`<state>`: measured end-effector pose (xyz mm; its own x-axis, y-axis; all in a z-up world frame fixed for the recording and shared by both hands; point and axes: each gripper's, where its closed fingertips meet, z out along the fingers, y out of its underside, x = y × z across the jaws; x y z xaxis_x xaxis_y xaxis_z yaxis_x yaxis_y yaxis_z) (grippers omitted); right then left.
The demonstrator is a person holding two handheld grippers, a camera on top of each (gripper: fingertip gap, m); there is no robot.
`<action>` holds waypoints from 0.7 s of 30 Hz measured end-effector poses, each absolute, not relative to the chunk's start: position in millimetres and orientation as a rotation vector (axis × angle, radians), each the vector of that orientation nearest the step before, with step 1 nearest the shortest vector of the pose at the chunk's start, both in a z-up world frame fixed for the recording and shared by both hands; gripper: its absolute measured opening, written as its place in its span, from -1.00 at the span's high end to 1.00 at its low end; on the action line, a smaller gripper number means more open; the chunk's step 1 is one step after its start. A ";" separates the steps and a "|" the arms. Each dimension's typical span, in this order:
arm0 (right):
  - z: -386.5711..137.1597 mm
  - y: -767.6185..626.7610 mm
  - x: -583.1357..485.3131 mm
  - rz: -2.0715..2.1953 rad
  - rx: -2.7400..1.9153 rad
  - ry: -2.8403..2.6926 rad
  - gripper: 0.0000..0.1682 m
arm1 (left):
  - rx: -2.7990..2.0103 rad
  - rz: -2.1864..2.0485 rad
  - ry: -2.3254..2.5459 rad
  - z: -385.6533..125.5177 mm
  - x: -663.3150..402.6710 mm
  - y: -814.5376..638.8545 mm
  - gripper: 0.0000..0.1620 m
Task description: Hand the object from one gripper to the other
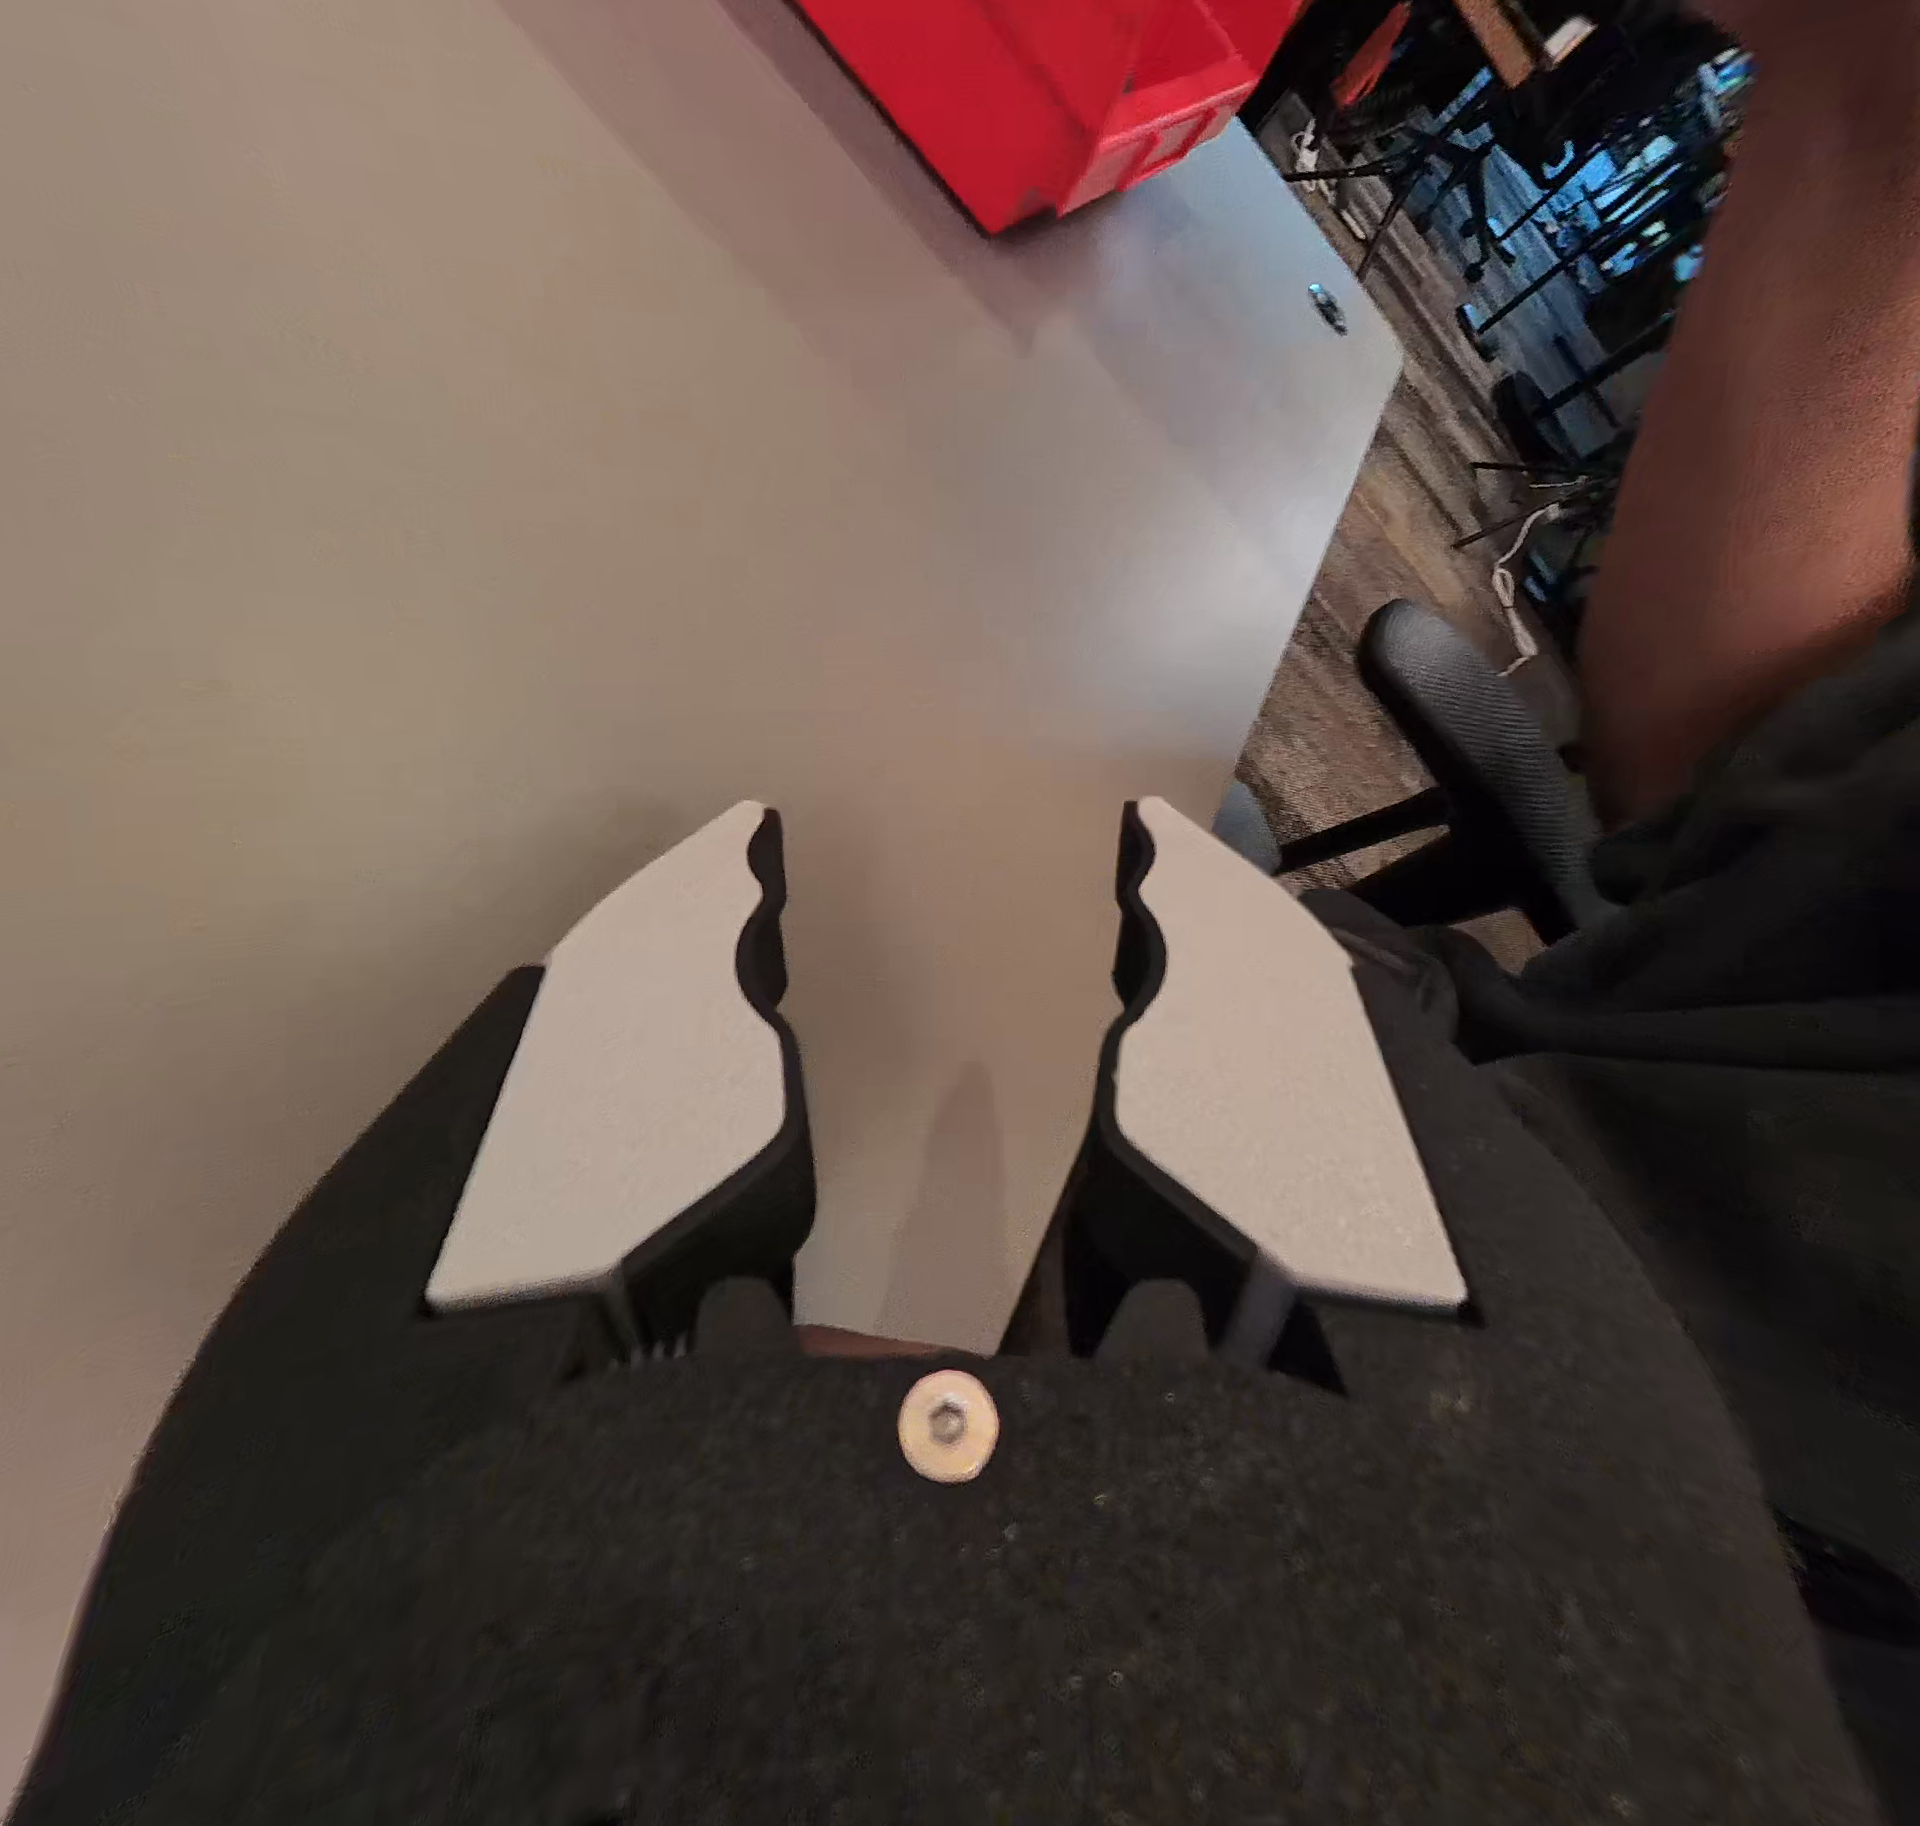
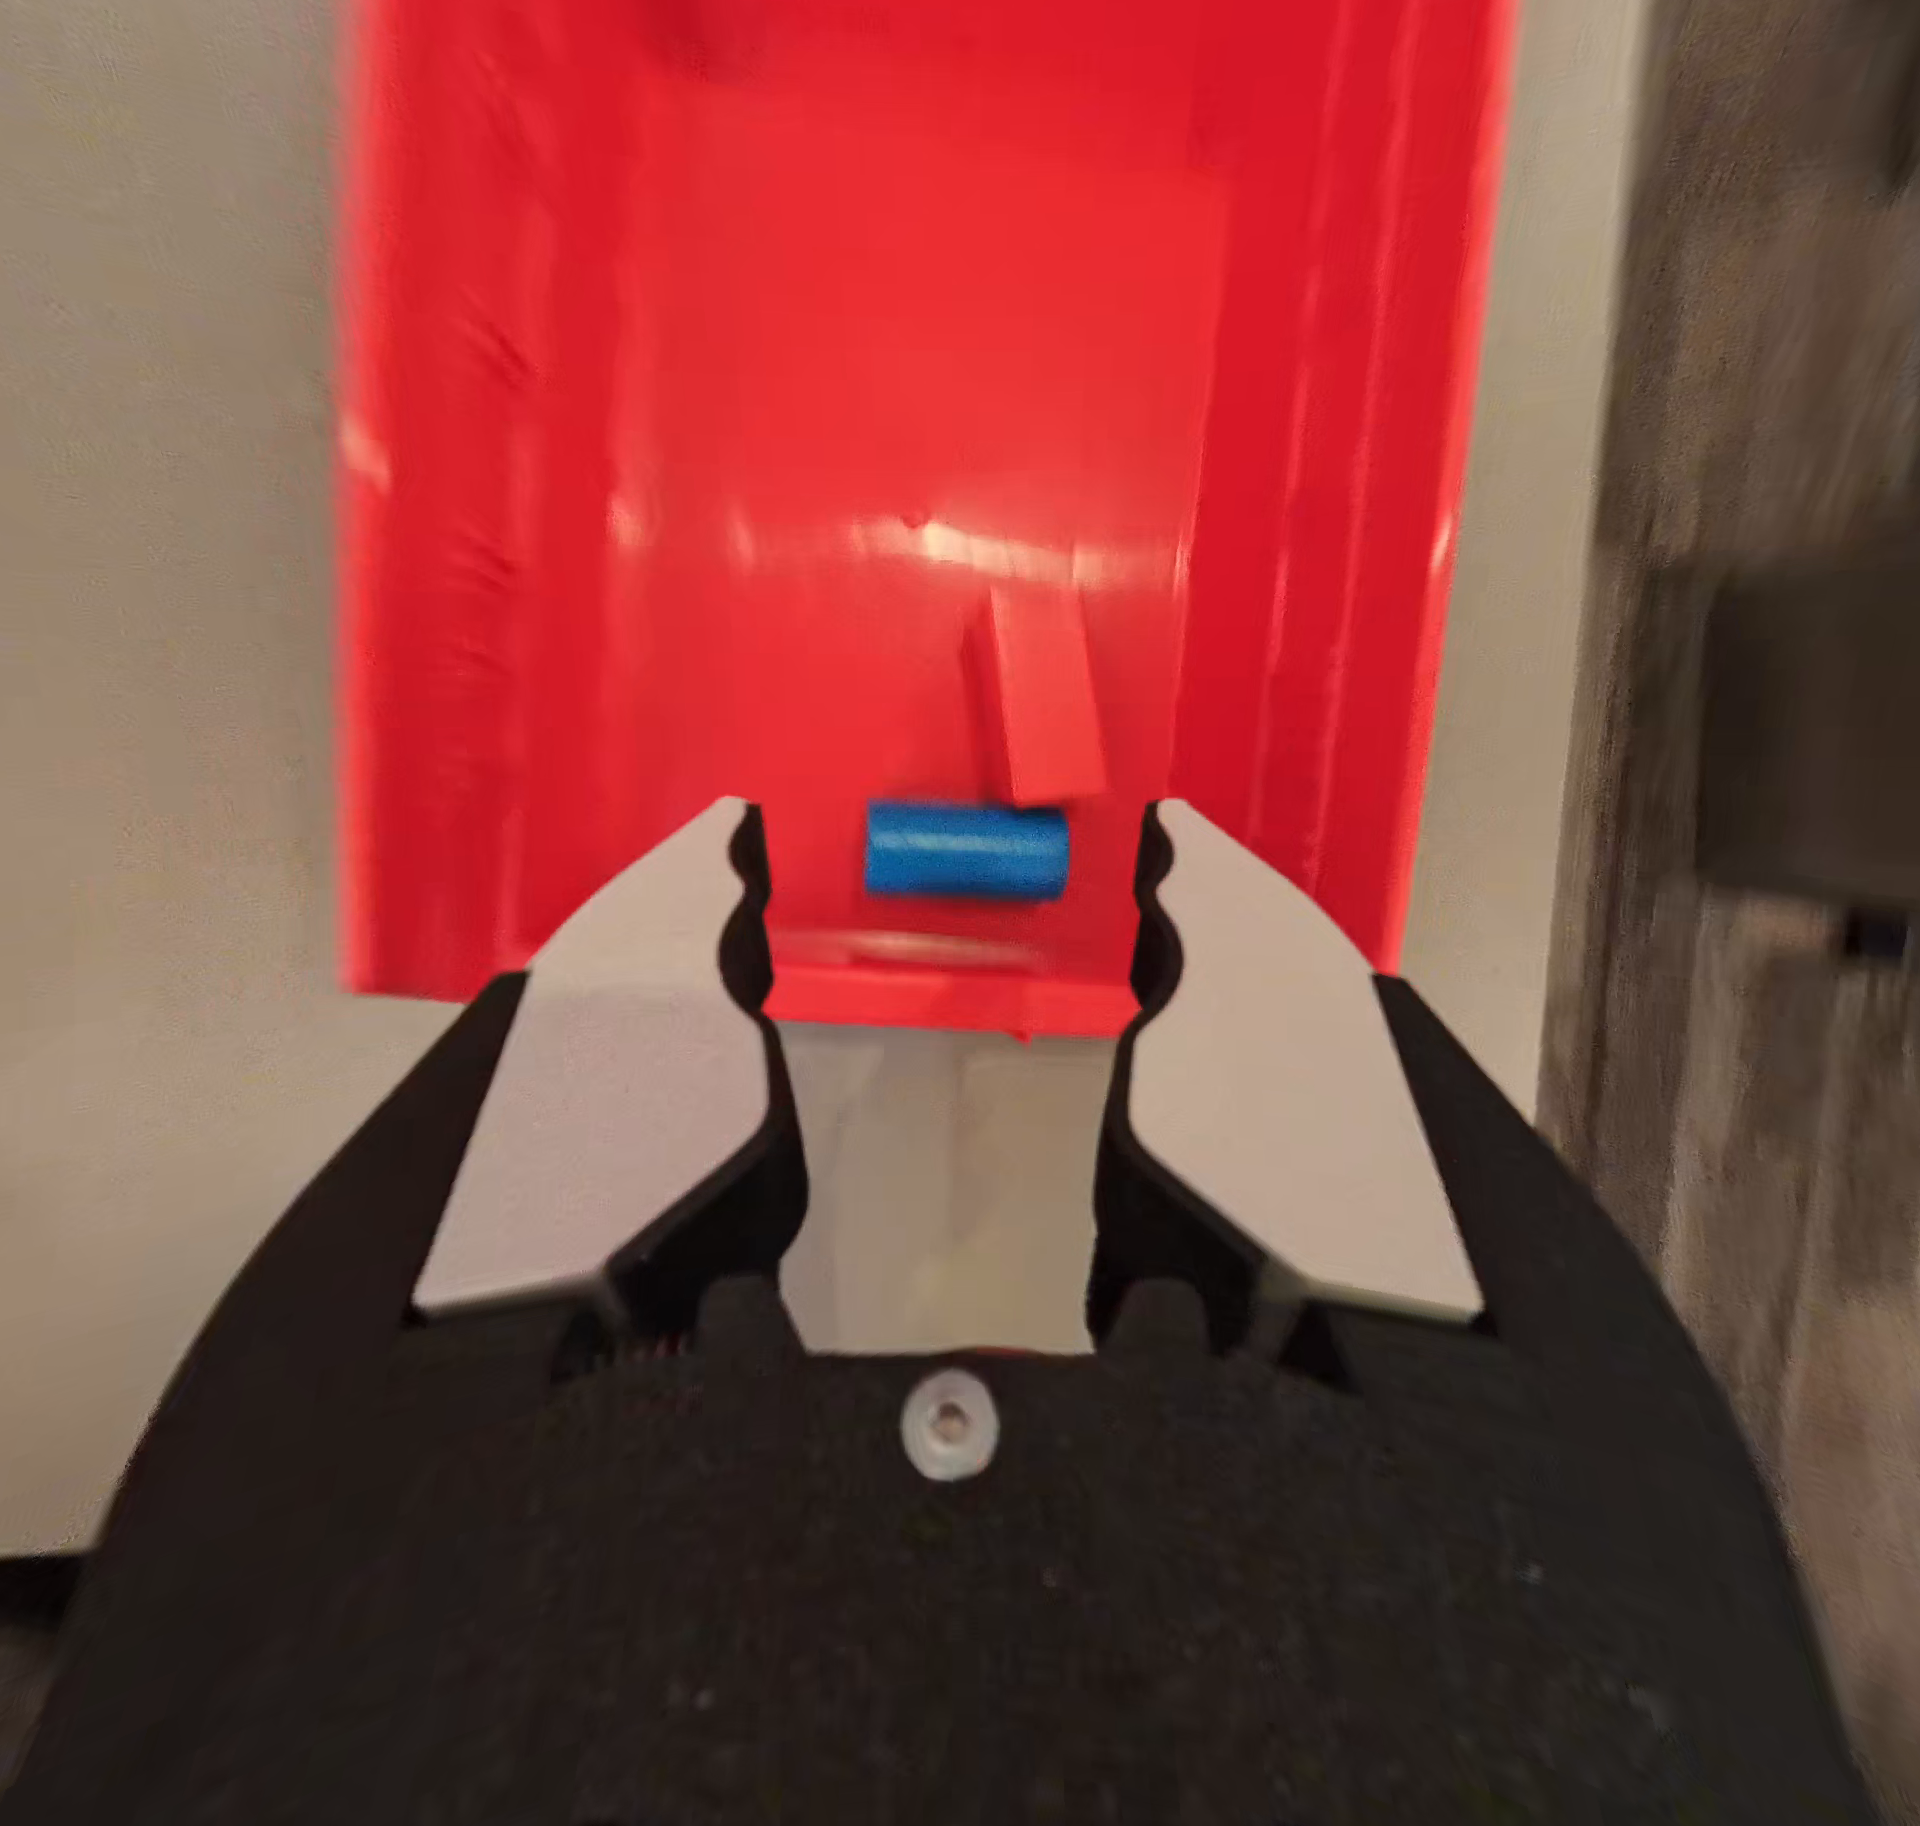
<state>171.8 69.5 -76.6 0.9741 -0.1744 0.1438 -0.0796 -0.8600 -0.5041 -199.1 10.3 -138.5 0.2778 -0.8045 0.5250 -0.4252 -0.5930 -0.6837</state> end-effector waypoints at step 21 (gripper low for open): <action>-120.8 -17.5 96.1 -0.164 -1.872 -0.041 0.30 | -2.221 -0.559 0.893 -84.2 -292.9 100.6 0.41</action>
